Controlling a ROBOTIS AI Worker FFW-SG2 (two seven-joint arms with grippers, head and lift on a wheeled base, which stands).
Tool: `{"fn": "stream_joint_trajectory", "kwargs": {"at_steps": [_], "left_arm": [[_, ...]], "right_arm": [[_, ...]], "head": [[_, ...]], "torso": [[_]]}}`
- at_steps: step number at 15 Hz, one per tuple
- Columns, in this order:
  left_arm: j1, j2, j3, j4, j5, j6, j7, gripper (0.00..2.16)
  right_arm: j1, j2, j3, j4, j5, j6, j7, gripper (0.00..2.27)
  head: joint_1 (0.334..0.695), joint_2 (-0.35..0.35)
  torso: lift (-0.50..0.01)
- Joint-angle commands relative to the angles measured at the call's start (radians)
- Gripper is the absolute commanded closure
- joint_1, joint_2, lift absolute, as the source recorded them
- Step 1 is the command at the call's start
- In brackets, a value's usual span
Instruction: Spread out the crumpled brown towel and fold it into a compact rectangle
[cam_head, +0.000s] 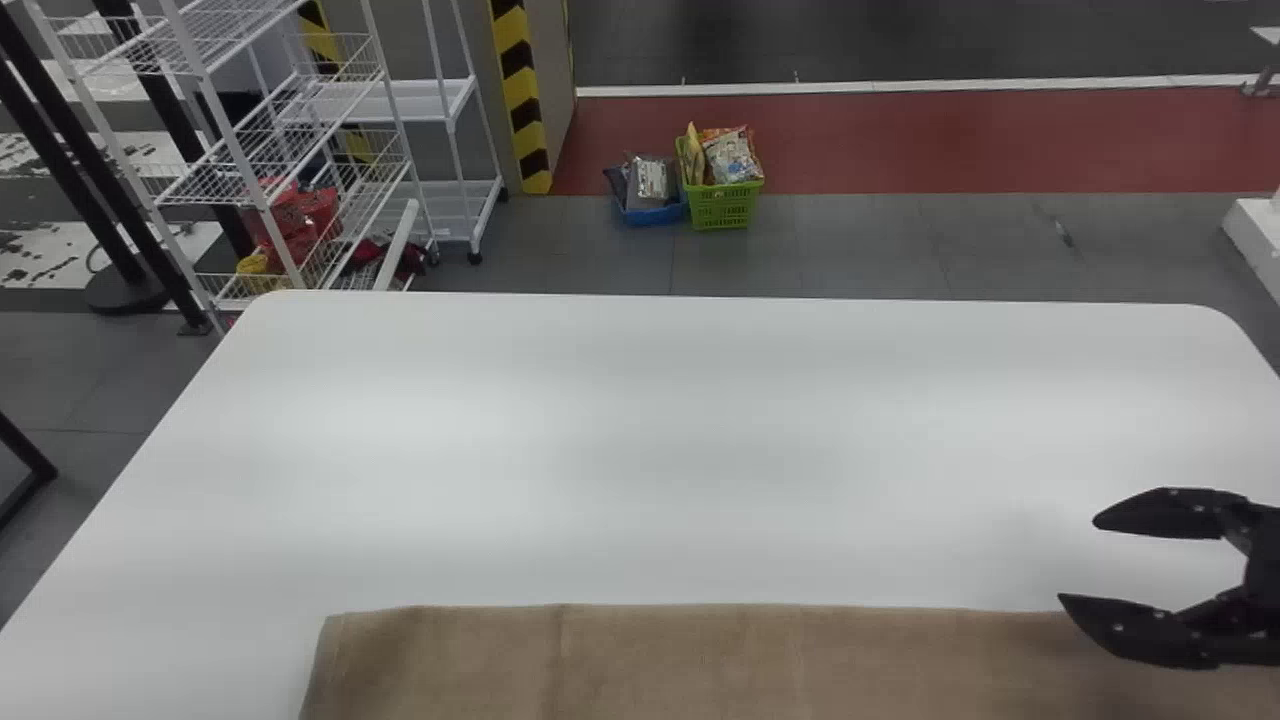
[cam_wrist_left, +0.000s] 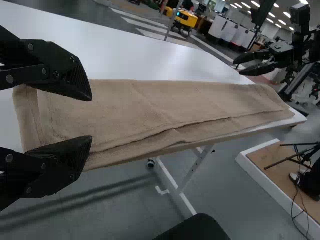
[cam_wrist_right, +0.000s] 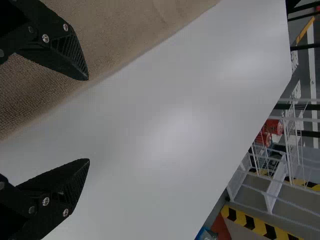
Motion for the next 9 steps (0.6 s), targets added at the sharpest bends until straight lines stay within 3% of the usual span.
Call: {"fn": "stream_joint_trajectory", "kwargs": {"at_steps": [1,9], "left_arm": [[0.007,0.004,0.004,0.000,-0.010,0.000,-0.001,0.70],[0.005,0.016,-0.002,0.029,-0.048,-0.003,0.011,0.70]], "right_arm": [[0.004,0.000,-0.013,0.003,-0.007,0.000,0.003,0.29],[0.004,0.003,-0.020,0.023,-0.028,-0.003,0.003,0.29]], "head": [[0.695,0.086],[0.695,0.085]], "torso": [[-0.127],[-0.127]]}}
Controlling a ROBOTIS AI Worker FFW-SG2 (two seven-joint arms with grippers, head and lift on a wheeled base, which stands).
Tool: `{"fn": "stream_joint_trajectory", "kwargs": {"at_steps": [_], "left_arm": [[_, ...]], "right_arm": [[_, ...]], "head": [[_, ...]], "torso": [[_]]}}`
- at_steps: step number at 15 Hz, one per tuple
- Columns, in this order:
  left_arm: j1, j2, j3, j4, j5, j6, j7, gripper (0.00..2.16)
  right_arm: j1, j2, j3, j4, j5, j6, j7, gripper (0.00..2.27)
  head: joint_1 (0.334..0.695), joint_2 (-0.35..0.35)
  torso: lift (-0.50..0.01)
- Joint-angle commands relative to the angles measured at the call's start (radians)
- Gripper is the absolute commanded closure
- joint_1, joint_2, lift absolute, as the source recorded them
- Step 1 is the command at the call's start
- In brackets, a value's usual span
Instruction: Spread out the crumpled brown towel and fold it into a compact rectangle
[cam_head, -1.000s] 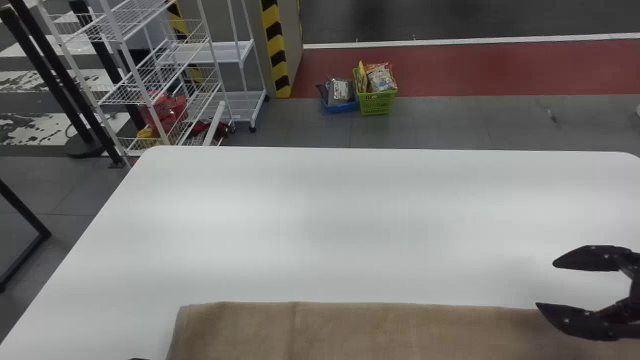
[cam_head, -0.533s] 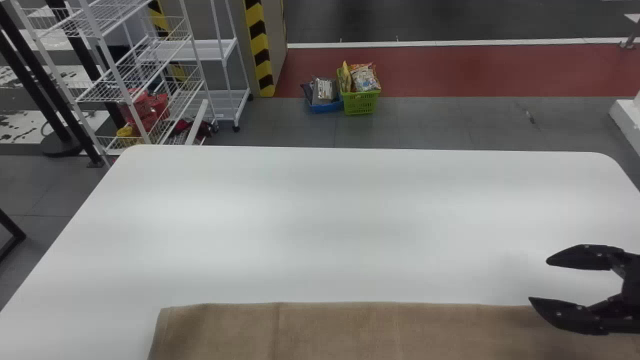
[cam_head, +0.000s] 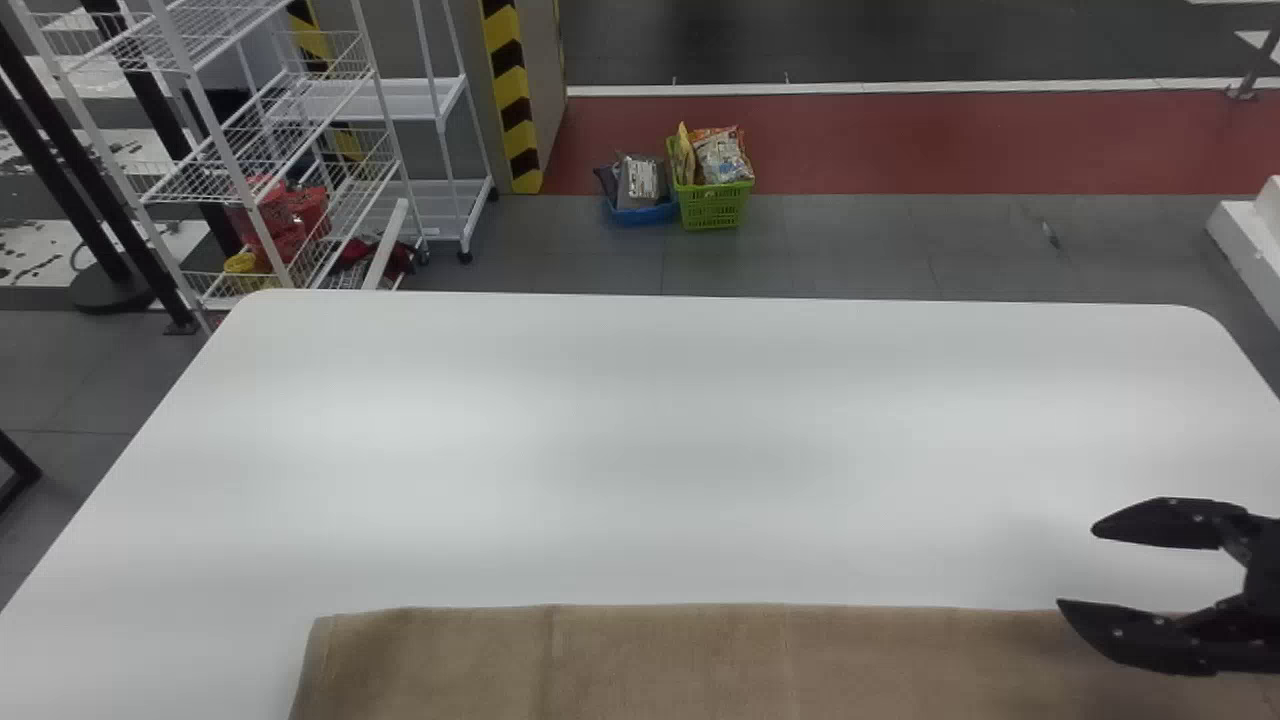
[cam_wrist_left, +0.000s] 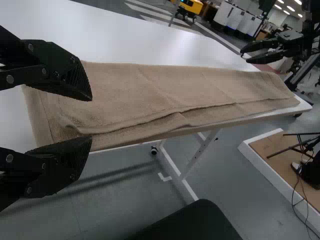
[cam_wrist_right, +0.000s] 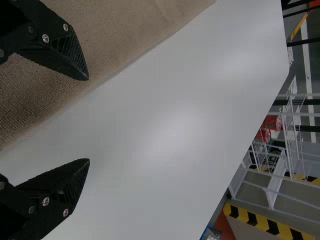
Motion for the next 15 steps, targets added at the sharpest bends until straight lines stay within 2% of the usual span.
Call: {"fn": "stream_joint_trajectory", "kwargs": {"at_steps": [1,9,11,15], "left_arm": [[-0.006,0.004,-0.004,0.010,-0.011,0.000,0.002,0.70],[-0.027,0.016,-0.004,0.042,-0.034,0.000,0.022,0.70],[-0.027,0.019,-0.004,0.040,-0.045,0.000,0.024,0.99],[-0.029,0.020,-0.004,0.040,-0.051,0.000,0.025,0.99]], "right_arm": [[0.000,0.004,0.000,0.001,-0.004,0.000,0.003,0.29],[0.003,0.004,-0.014,0.012,-0.025,0.000,0.003,0.29],[0.005,0.004,-0.016,0.012,-0.027,0.000,0.003,0.29],[0.005,0.007,-0.017,0.012,-0.028,0.000,0.003,0.29]], "head": [[0.695,0.085],[0.695,0.088],[0.695,0.089],[0.695,0.089]], "torso": [[-0.127],[-0.127],[-0.127],[-0.127]]}}
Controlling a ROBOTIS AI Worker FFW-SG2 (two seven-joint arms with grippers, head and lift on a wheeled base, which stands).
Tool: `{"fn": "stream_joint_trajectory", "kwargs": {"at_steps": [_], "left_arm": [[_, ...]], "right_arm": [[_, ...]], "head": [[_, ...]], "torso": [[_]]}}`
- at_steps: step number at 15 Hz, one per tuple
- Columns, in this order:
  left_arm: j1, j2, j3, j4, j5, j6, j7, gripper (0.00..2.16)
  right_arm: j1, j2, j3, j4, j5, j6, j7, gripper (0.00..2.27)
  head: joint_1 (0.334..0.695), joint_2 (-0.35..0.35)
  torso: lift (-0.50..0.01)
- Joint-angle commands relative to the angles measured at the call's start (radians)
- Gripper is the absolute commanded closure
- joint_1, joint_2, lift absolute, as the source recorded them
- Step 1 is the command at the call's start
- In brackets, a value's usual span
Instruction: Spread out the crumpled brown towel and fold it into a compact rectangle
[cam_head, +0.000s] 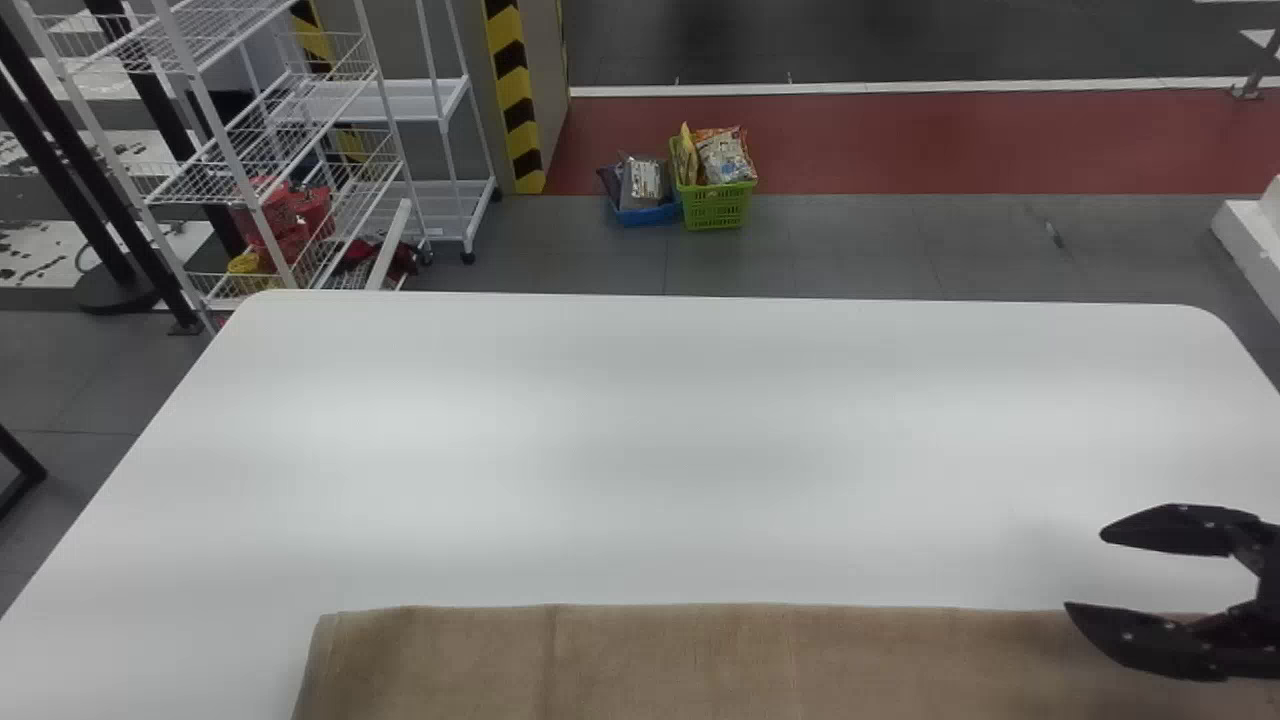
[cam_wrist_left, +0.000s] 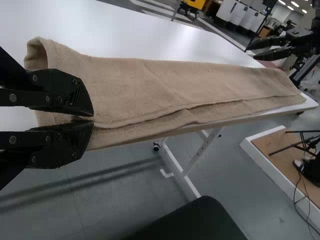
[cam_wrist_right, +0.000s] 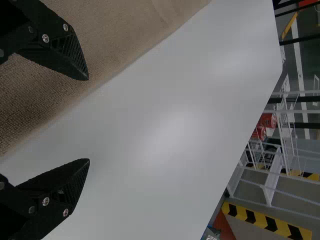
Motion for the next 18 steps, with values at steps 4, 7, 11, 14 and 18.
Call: {"fn": "stream_joint_trajectory", "kwargs": {"at_steps": [4,7,11,14,18], "left_arm": [[0.000,-0.004,0.014,-0.011,0.003,0.000,-0.006,0.99],[0.000,-0.007,0.014,-0.016,0.003,-0.003,-0.010,0.99],[0.000,-0.007,0.014,-0.017,0.002,-0.003,-0.010,0.99],[0.000,-0.007,0.014,-0.016,0.000,-0.003,-0.010,0.99],[0.000,-0.004,0.014,-0.012,0.000,-0.003,-0.010,0.99]], "right_arm": [[0.048,0.010,0.024,-0.071,-0.001,0.000,0.003,0.27],[0.124,0.007,0.081,-0.212,0.031,0.009,0.003,0.25],[0.193,-0.002,0.193,-0.304,0.146,0.040,0.003,0.25],[0.236,-0.039,0.279,-0.359,0.227,0.095,0.003,0.26],[0.270,-0.081,0.345,-0.413,0.272,0.150,0.003,0.29]], "head": [[0.695,0.098],[0.695,0.135],[0.695,0.218],[0.695,0.285],[0.695,0.326]], "torso": [[-0.127],[-0.127],[-0.127],[-0.127],[-0.127]]}}
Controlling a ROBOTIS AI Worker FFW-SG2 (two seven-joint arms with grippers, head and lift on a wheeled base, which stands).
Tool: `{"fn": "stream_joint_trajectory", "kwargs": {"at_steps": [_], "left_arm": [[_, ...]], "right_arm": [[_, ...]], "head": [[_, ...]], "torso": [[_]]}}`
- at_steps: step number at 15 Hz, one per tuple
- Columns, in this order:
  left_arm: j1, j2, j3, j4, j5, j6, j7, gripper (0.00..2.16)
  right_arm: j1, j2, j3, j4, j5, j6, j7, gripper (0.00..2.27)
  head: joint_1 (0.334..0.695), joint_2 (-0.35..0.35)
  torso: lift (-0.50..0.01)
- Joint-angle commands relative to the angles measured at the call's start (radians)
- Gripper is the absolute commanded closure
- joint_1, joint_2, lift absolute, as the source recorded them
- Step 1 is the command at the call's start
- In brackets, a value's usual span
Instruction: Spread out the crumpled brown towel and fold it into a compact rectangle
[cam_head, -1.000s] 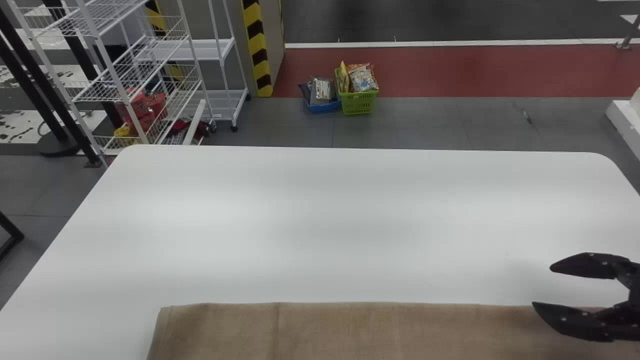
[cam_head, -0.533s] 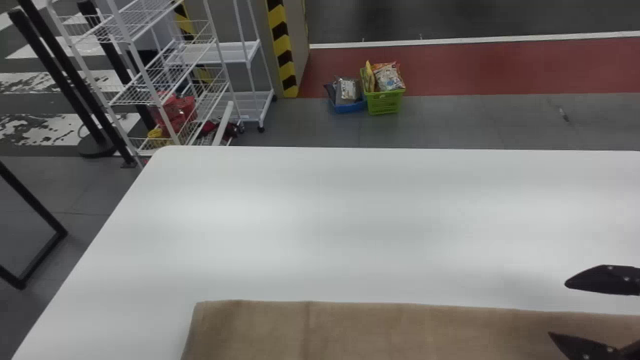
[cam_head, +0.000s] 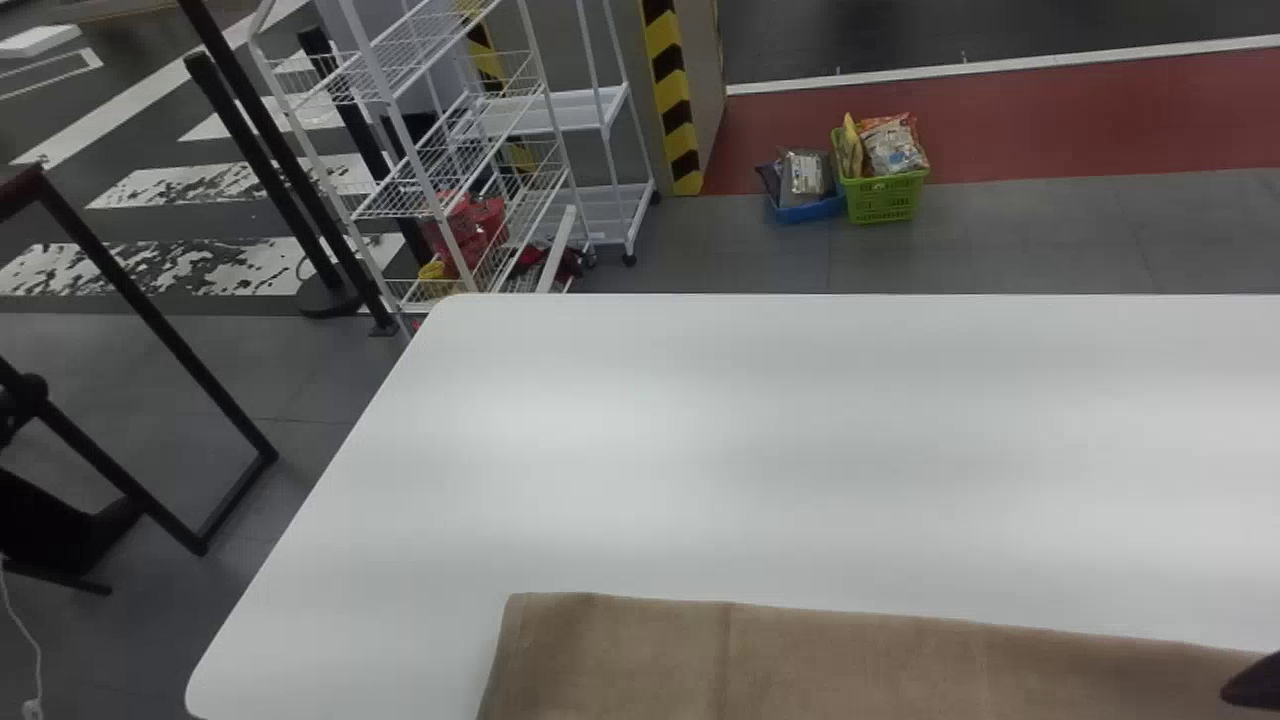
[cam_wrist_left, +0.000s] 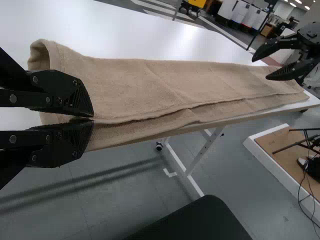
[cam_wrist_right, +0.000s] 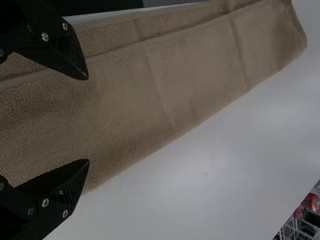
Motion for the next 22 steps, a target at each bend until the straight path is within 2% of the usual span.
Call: {"fn": "stream_joint_trajectory", "kwargs": {"at_steps": [1,6,10,22], "left_arm": [[0.001,0.002,-0.002,0.000,0.000,0.000,0.001,0.99],[-0.001,0.004,-0.002,0.000,0.000,0.000,0.001,0.99],[0.001,0.004,-0.009,0.001,0.000,0.000,0.001,0.99],[0.001,0.007,-0.009,0.014,0.000,0.000,0.005,0.99]], "right_arm": [[0.026,-0.018,0.027,-0.036,0.013,0.014,0.003,0.29],[0.073,-0.040,0.052,-0.072,0.057,0.017,0.003,0.33],[0.050,-0.038,0.079,-0.046,0.067,0.014,0.003,0.47],[0.023,-0.035,0.139,0.011,0.113,0.014,0.003,0.51]], "head": [[0.695,0.339],[0.695,0.350],[0.695,0.350],[0.695,0.350]], "torso": [[-0.127],[-0.127],[-0.127],[-0.127]]}}
